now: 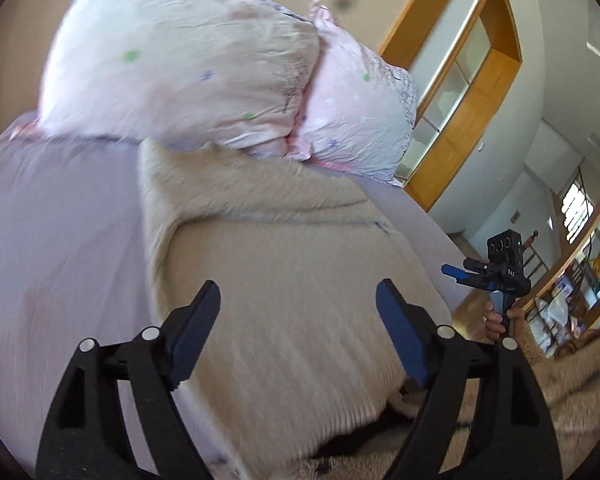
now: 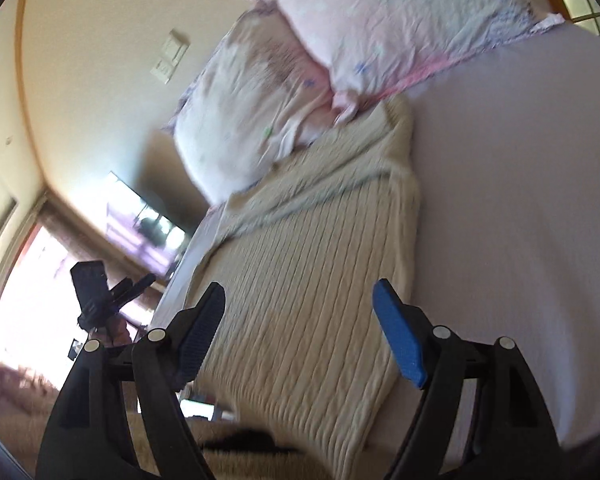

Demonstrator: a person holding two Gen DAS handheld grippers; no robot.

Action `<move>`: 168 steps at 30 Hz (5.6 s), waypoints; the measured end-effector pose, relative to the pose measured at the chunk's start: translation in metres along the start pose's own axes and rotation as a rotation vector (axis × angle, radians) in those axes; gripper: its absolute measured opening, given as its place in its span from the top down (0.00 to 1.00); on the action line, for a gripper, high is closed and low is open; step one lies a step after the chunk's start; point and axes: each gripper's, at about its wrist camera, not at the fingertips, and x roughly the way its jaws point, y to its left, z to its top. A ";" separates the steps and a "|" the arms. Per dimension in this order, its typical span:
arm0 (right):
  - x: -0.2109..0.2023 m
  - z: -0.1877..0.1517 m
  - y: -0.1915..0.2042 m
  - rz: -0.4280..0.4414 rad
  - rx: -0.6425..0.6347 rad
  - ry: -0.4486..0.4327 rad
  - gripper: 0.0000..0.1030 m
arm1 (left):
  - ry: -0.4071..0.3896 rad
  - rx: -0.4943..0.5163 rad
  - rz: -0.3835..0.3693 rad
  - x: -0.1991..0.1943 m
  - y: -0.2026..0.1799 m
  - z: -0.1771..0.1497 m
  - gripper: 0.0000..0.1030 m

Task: Fold small clothes

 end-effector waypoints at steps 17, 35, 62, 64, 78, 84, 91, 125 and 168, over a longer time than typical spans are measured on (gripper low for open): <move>0.014 -0.090 -0.039 0.156 0.180 0.140 0.43 | 0.148 -0.294 -0.096 0.030 0.048 -0.114 0.58; 0.023 0.102 0.061 0.177 -0.196 -0.225 0.92 | -0.152 -0.277 -0.057 0.023 0.045 0.063 0.94; 0.156 0.201 -0.070 -0.186 0.155 -0.271 0.01 | 0.054 -0.539 0.253 0.158 0.169 0.124 0.44; 0.154 0.200 -0.069 -0.171 0.164 -0.262 0.01 | 0.080 -0.576 0.191 0.167 0.173 0.116 0.47; 0.106 0.214 -0.077 -0.046 0.205 -0.357 0.01 | -0.122 -0.606 -0.287 0.193 0.067 0.169 0.87; 0.089 0.219 -0.079 -0.174 0.134 -0.391 0.01 | 0.059 -0.544 -0.542 0.342 -0.046 0.197 0.87; 0.068 0.225 -0.099 -0.122 0.201 -0.347 0.01 | 0.094 -0.529 -0.589 0.372 -0.059 0.189 0.37; 0.187 0.200 -0.084 -0.054 0.208 0.101 0.39 | 0.081 -0.073 0.288 0.286 0.002 0.183 0.51; 0.151 0.060 0.039 -0.661 -0.279 0.084 0.01 | 0.269 0.141 0.682 0.258 -0.057 0.045 0.02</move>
